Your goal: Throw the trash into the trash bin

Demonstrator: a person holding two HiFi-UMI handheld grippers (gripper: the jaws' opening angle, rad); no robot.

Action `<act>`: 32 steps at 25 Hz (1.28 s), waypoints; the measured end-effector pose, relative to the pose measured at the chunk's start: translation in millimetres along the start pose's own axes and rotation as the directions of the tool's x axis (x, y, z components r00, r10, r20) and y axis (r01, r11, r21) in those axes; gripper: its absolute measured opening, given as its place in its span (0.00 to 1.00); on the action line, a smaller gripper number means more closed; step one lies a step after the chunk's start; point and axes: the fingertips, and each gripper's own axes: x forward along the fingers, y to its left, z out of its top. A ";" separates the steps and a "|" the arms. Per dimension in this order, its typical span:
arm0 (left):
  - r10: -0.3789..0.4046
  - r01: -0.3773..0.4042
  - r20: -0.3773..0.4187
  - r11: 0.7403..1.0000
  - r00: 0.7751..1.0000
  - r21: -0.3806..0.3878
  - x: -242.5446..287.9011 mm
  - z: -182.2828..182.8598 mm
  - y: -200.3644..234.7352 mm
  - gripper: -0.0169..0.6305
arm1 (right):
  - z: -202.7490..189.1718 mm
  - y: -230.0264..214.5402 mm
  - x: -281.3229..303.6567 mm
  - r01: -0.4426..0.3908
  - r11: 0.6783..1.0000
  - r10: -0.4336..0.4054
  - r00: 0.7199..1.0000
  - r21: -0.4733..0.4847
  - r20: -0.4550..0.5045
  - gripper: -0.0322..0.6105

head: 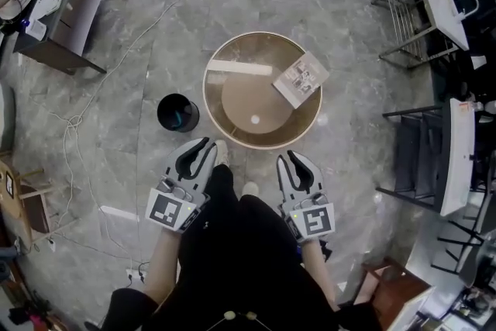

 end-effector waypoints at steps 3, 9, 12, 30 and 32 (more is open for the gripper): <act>-0.057 0.055 -0.060 0.997 0.997 -0.048 22.1 -23.4 26.4 0.11 | -37.9 -9.1 34.3 0.063 0.997 -0.057 0.988 0.042 -0.140 0.18; -0.132 0.103 -0.196 0.983 0.972 -0.152 60.5 -96.5 55.8 0.11 | -126.7 -27.3 79.6 0.108 0.988 -0.067 0.941 0.108 -0.331 0.20; -0.091 0.037 -0.297 0.982 0.950 -0.183 71.8 -149.7 74.0 0.11 | -174.3 -41.3 95.6 0.145 0.981 -0.074 0.896 0.130 -0.437 0.19; -0.057 -0.511 -0.731 0.678 0.680 -0.528 37.1 -417.2 142.2 0.11 | -415.7 -111.9 191.9 0.165 0.978 0.016 0.562 0.131 -0.827 0.19; -0.100 -0.496 -0.756 0.697 0.647 -0.517 33.4 -430.9 141.1 0.11 | -433.1 -113.9 196.5 0.172 0.975 0.030 0.536 0.144 -0.843 0.20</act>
